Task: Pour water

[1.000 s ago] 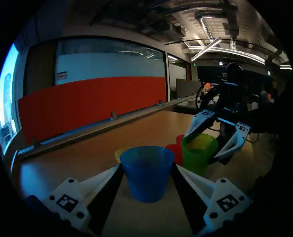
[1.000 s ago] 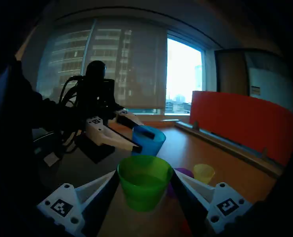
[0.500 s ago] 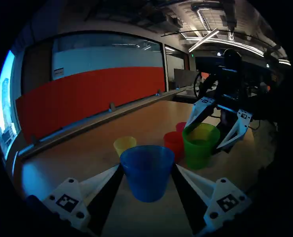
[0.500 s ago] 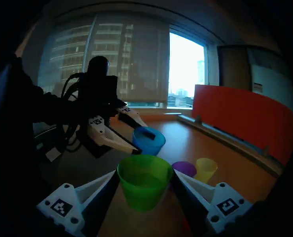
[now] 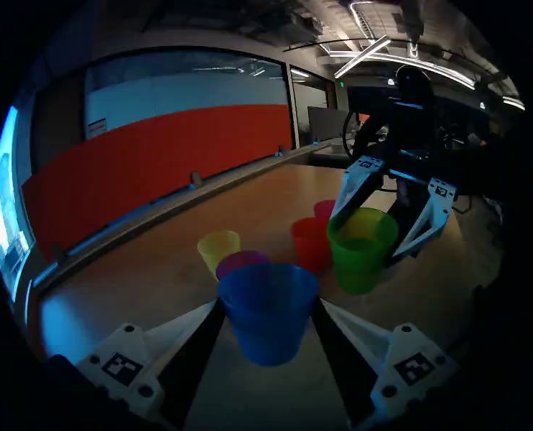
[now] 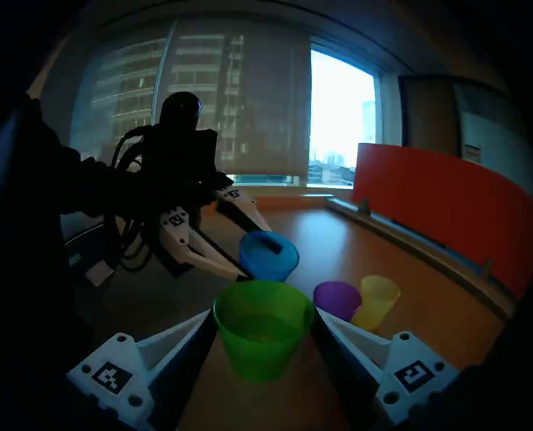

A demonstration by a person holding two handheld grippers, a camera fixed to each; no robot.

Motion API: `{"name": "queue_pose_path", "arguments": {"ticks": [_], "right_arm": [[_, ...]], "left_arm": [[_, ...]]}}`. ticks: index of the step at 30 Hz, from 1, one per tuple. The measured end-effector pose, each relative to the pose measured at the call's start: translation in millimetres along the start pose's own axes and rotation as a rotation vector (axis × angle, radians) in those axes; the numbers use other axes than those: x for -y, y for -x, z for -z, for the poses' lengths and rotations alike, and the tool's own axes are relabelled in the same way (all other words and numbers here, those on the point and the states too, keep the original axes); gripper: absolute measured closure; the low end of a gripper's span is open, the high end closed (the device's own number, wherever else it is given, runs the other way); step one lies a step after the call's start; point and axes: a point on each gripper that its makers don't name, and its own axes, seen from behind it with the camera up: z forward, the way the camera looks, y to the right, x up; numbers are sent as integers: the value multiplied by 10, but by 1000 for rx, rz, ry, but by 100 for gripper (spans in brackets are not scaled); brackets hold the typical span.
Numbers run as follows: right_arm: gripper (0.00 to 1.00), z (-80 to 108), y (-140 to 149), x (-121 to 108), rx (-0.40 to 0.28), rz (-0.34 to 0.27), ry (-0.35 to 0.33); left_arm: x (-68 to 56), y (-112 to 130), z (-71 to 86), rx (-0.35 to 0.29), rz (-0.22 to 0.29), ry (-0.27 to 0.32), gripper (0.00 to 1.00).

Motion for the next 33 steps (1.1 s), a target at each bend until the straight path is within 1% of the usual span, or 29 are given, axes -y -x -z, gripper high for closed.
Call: {"name": "queue_pose_path", "arguments": {"ticks": [7,18,33], "right_arm": [[9,-4,104,18,29,1,-8],[9,-13,183,11,47,-4,-13],[8,-24,371,8,104,-4,-24]], "left_arm": [[-26,140,-28,56,-28,15,15],[-6,183,-39,84,-43,24,15],[-26,317,-96,148,-105,43,15]]}}
